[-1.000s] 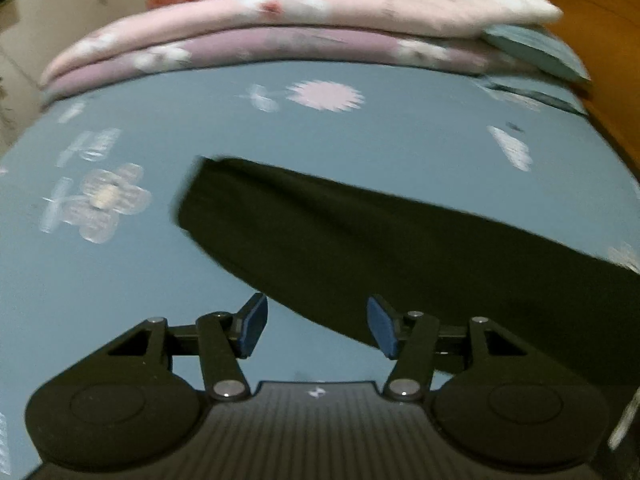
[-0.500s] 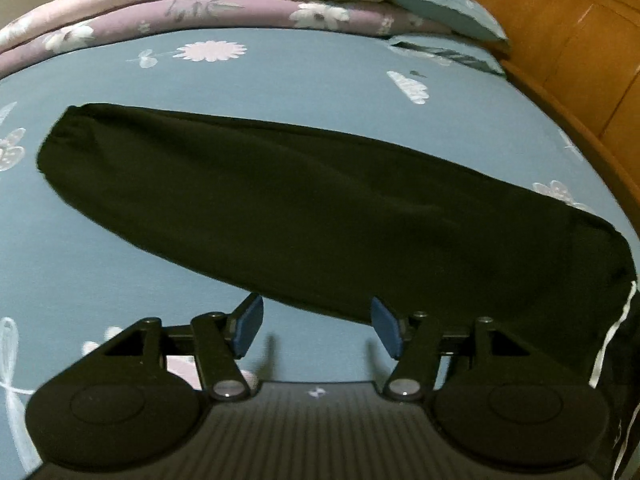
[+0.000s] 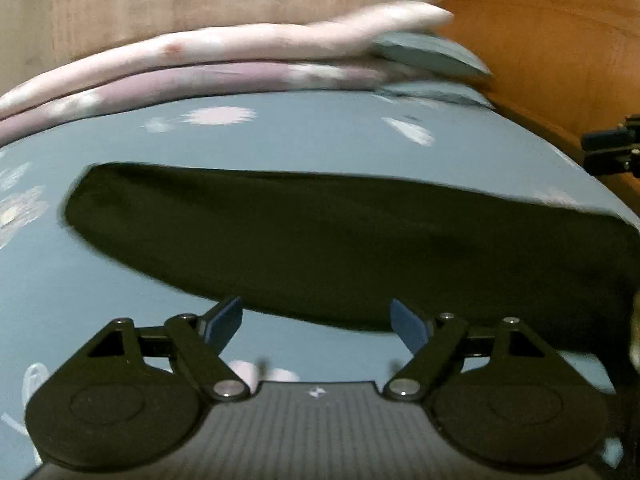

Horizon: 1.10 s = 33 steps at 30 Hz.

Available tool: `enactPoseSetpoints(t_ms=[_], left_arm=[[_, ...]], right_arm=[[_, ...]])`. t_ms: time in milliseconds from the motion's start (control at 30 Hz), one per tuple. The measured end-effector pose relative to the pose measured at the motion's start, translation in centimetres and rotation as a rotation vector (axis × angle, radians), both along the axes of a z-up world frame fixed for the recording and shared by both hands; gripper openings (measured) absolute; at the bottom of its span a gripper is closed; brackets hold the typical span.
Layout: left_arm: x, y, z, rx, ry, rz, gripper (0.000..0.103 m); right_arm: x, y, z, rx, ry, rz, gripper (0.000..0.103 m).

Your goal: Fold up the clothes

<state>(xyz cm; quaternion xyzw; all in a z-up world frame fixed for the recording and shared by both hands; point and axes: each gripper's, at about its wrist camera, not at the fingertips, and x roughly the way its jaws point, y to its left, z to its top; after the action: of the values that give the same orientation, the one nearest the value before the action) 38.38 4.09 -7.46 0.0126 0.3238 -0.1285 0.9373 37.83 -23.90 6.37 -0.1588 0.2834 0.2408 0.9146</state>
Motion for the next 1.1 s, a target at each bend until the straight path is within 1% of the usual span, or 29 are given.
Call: enactPoseSetpoints(t_ms=[100,200,300,400,500,600,633,700,833,1000,1067,1100], left_arm=[[0.6,1.8,0.2,-0.055,-0.006,0.048,0.082],[0.9,2.4,0.0,-0.058,-0.002,0.048,0.082],[0.8,2.5,-0.3,-0.038,-0.005,0.044,0.082],[0.9,3.6,-0.7,-0.074,0.009,0.054,0.082],[0.9,4.3,-1.0,-0.117,0.029,0.068,0.082],[1.2,4.4,-1.2,-0.118,0.030,0.075,0.082],[1.2,4.4,-1.2,-0.114,0.032,0.078,0.082],[1.2,4.3,-1.4,-0.108,0.037,0.073,0.082],[1.1,4.1,-1.3,-0.101,0.036,0.070,0.082],[1.0,4.5,-0.9,-0.114,0.026,0.070,0.082],[0.9,4.7,-0.8,-0.112,0.023,0.075,0.082],[0.9,4.8,-0.8,-0.109,0.023,0.078,0.082]], right_arm=[[5.6,1.4,-0.9,0.026,0.057,0.047,0.045],[11.0,3.3,-3.6,0.010,0.108,0.082,0.045],[15.3,4.4,-6.7,-0.001,0.164,0.083,0.045],[17.9,4.7,-9.0,-0.005,0.205,0.087,0.045],[19.0,4.6,-10.6,0.001,0.231,0.109,0.045],[18.5,4.9,-11.7,-0.007,0.230,0.130,0.044],[18.3,5.0,-11.6,-0.007,0.229,0.134,0.034],[17.8,5.2,-11.4,-0.006,0.226,0.145,0.007],[17.3,5.6,-10.9,-0.041,0.193,0.136,0.004],[18.8,5.5,-9.9,-0.039,0.155,0.039,0.004],[19.2,5.7,-10.3,-0.062,0.146,0.001,0.004],[19.5,5.7,-10.7,-0.069,0.160,-0.013,0.004]])
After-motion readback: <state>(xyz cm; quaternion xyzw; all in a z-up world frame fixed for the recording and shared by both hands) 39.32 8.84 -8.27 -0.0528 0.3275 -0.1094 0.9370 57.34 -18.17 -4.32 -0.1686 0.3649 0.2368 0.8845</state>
